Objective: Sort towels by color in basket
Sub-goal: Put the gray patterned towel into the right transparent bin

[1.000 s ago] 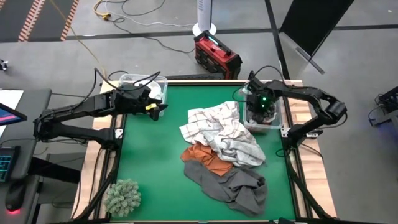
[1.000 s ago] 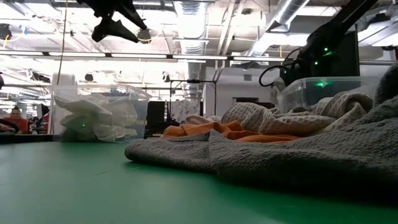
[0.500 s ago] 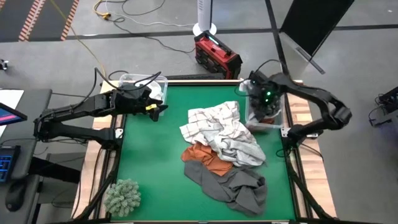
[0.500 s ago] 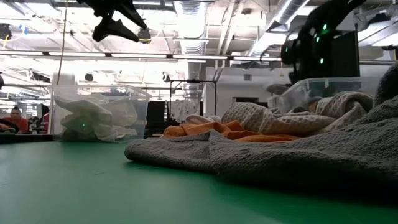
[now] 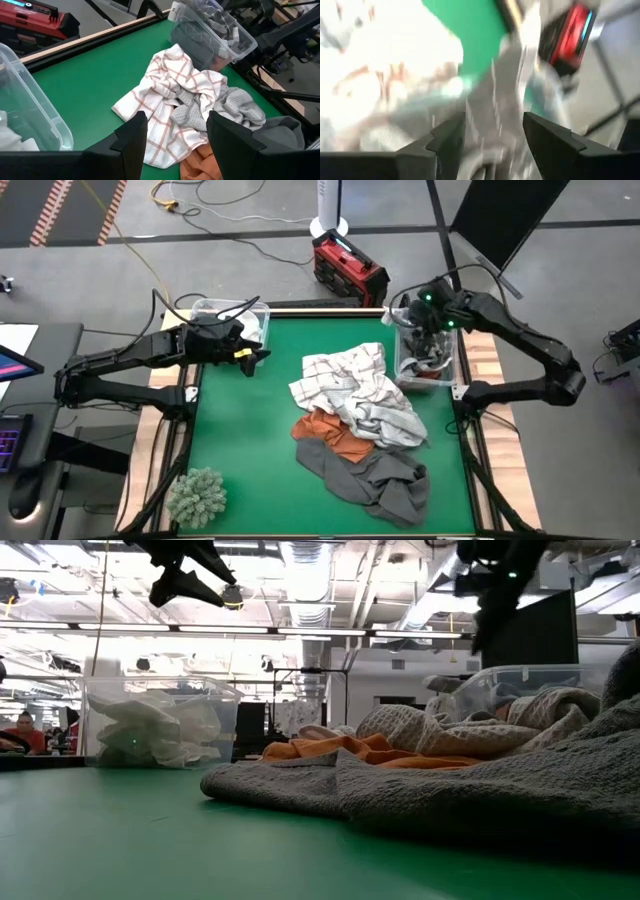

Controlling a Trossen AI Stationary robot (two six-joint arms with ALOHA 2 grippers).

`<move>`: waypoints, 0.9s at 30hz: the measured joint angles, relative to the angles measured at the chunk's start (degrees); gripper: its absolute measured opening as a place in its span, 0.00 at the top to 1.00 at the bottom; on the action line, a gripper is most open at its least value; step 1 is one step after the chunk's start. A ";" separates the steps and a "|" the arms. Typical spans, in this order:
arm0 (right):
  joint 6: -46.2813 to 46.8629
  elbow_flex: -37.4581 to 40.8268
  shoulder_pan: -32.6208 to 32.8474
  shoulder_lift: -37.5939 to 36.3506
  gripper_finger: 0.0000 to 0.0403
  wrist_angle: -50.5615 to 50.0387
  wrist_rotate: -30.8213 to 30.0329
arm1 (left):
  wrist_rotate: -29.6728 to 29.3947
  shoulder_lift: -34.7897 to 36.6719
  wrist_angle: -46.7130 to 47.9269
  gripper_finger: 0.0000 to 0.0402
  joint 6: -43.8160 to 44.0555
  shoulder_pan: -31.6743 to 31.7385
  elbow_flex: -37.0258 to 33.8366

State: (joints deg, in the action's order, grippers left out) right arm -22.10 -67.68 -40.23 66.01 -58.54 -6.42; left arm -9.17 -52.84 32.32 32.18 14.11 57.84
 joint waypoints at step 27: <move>-4.33 -0.40 3.43 14.75 0.95 16.81 -14.53 | -0.02 0.00 -0.07 0.52 1.29 -0.96 0.00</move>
State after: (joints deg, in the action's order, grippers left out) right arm -26.43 -68.08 -36.79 80.76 -41.72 -20.95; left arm -9.19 -52.84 32.25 33.47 13.14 57.84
